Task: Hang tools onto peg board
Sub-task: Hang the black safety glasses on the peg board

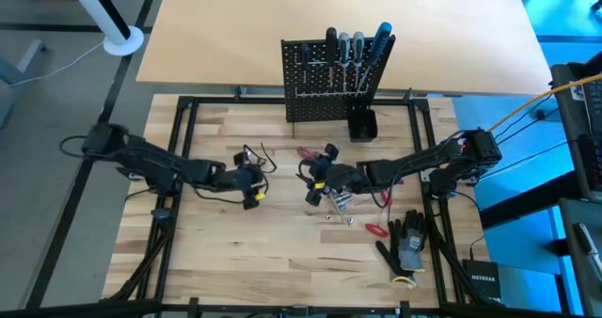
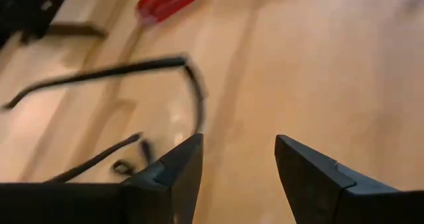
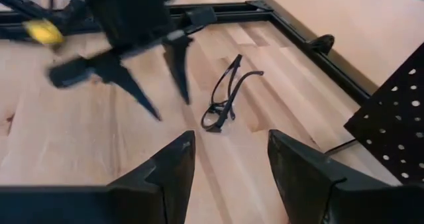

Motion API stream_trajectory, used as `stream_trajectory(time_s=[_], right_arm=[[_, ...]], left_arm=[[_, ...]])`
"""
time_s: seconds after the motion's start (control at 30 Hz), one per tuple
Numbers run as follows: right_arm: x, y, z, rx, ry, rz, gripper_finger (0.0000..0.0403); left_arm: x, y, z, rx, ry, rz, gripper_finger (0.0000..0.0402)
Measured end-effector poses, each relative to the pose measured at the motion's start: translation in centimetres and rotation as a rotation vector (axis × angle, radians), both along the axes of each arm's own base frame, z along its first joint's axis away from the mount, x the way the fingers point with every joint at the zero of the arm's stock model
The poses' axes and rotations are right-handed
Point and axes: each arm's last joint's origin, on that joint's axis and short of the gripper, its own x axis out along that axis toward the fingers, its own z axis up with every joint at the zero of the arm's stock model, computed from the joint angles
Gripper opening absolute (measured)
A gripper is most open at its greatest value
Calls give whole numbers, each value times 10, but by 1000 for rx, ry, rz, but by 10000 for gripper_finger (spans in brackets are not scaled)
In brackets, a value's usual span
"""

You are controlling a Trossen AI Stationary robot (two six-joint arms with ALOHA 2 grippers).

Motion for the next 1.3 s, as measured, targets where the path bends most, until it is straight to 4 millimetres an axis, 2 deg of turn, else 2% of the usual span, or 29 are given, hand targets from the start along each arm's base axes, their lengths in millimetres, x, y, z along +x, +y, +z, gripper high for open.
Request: stream_trajectory(time_s=[0.2, 0.6, 0.77, 0.9, 1.2, 1.3], right_arm=[[0, 0, 0, 2, 5, 5, 191], [0, 0, 0, 6, 4, 11, 191], [0, 0, 0, 8, 3, 11, 191], [0, 0, 0, 8, 2, 11, 191], [0, 0, 0, 8, 4, 11, 191], [0, 0, -1, 7, 5, 11, 191]], left_arm=[[7, 6, -18, 61, 44, 50, 176], [16, 25, -38, 86, 81, 98, 176], [20, 26, -42, 102, 74, 87, 171], [21, 26, -41, 113, 71, 67, 140], [22, 25, -40, 139, 72, 46, 24], [22, 20, -35, 153, 60, 15, 9]])
